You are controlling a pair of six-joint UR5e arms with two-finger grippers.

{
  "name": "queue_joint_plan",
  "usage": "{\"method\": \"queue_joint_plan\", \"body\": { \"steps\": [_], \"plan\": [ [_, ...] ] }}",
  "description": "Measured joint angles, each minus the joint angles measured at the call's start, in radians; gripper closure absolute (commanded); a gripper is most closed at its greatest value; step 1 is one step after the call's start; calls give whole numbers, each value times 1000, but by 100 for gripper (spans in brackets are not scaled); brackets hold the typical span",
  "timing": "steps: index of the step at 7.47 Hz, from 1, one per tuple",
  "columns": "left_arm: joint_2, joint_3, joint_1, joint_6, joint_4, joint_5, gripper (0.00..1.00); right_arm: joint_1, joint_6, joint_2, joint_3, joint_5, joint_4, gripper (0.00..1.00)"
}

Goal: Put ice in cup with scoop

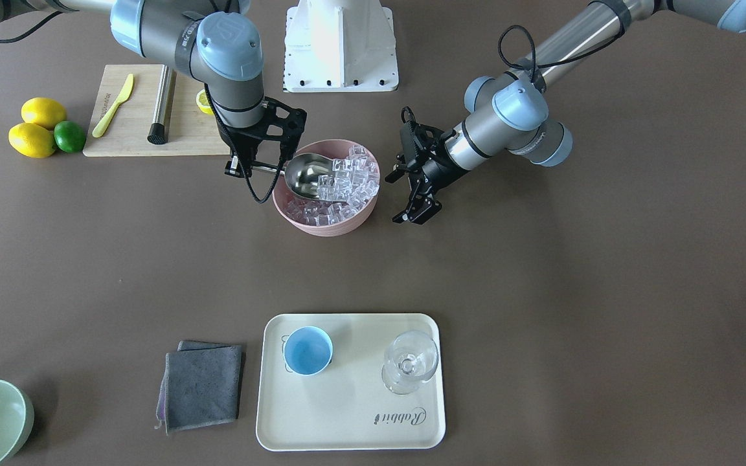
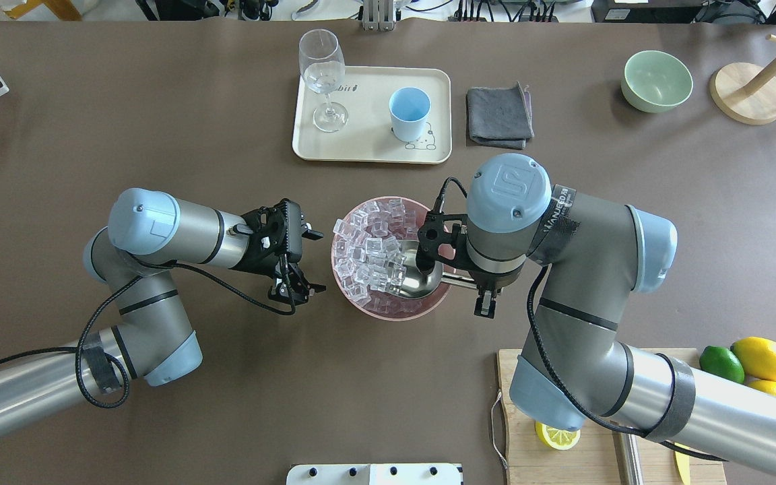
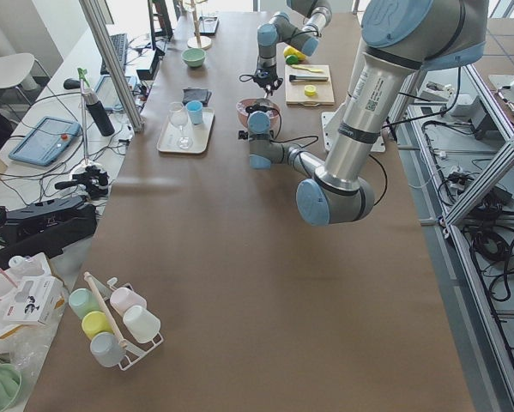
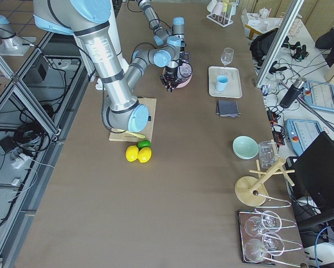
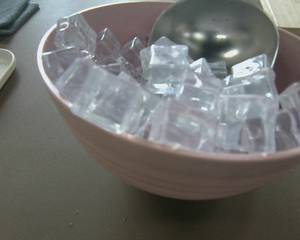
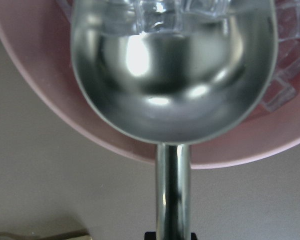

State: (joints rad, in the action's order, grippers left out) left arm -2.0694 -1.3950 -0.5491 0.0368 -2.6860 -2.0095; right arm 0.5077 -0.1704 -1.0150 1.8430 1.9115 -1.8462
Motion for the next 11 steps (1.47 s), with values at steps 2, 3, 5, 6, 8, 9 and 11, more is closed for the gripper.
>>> {"method": "queue_joint_plan", "body": {
  "steps": [2, 3, 5, 6, 8, 9, 11],
  "plan": [
    [0, 0, 0, 0, 0, 0, 2, 0, -2, 0, 7, 13, -6, 100],
    [0, 0, 0, 0, 0, 0, 2, 0, -5, 3, 11, 16, -15, 100],
    [0, 1, 0, 0, 0, 1, 2, 0, -10, 3, 25, 18, -22, 100],
    [0, 1, 0, 0, 0, 1, 2, 0, -15, 0, 36, 18, -23, 100],
    [0, 1, 0, 0, 0, 1, 2, 0, -33, -6, 52, 23, -22, 100],
    [0, 1, 0, 0, 0, 1, 2, 0, -36, -9, 57, 32, -19, 100],
    [4, -1, -1, -1, 0, 1, 2, 1, -40, -17, 71, 48, -11, 100]
  ]
}}
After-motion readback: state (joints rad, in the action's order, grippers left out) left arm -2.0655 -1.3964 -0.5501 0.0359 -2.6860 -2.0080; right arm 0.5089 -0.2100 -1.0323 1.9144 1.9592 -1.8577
